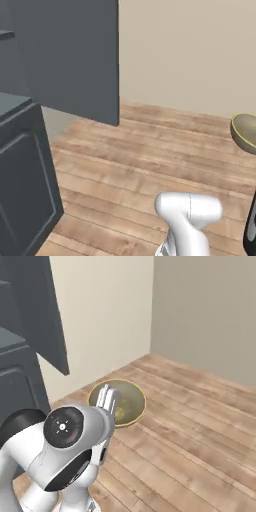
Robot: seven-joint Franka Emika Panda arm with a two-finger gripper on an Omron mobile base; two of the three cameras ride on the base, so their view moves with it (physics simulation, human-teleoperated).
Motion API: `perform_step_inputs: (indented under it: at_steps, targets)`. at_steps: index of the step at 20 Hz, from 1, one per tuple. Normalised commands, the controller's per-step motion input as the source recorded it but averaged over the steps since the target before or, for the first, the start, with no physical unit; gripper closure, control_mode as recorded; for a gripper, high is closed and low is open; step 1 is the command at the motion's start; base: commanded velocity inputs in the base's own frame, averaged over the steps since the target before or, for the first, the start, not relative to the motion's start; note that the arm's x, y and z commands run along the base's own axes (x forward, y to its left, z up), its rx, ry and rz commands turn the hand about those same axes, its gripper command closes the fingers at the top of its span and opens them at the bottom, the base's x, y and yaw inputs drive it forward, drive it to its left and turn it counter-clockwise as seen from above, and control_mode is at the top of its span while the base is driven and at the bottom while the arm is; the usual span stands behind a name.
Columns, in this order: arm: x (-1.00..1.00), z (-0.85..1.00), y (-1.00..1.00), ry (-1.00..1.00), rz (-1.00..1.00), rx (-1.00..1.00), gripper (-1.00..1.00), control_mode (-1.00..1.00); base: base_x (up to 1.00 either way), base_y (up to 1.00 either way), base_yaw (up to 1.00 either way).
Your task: Take the smaller bowl and place it next to the appetizer plate on the dining counter , and place the larger bowl next to the plate with cooked food.
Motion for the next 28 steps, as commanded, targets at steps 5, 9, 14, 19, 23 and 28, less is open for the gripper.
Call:
perform_step_inputs:
  at_steps: [5,9,14,19,23,28]
  targets:
    - [0.00,0.00,0.00,0.00,0.00,0.00,1.00,1.00,0.45,0.00,-0.76]
    - [0.00,0.00,0.00,0.00,0.00,0.00,1.00,1.00,1.00,0.00,-0.31]
    - [0.00,0.00,0.00,0.00,0.00,0.00,1.00,1.00,1.00,-0.18,-0.18]
    - [0.00,0.00,0.00,0.00,0.00,0.00,1.00,1.00,1.00,-0.17,-0.22]
    - [0.00,0.00,0.00,0.00,0.00,0.00,1.00,1.00,1.00,-0.09,-0.26]
    - [0.00,0.00,0.00,0.00,0.00,0.00,1.00,1.00,1.00,-0.21,-0.40]
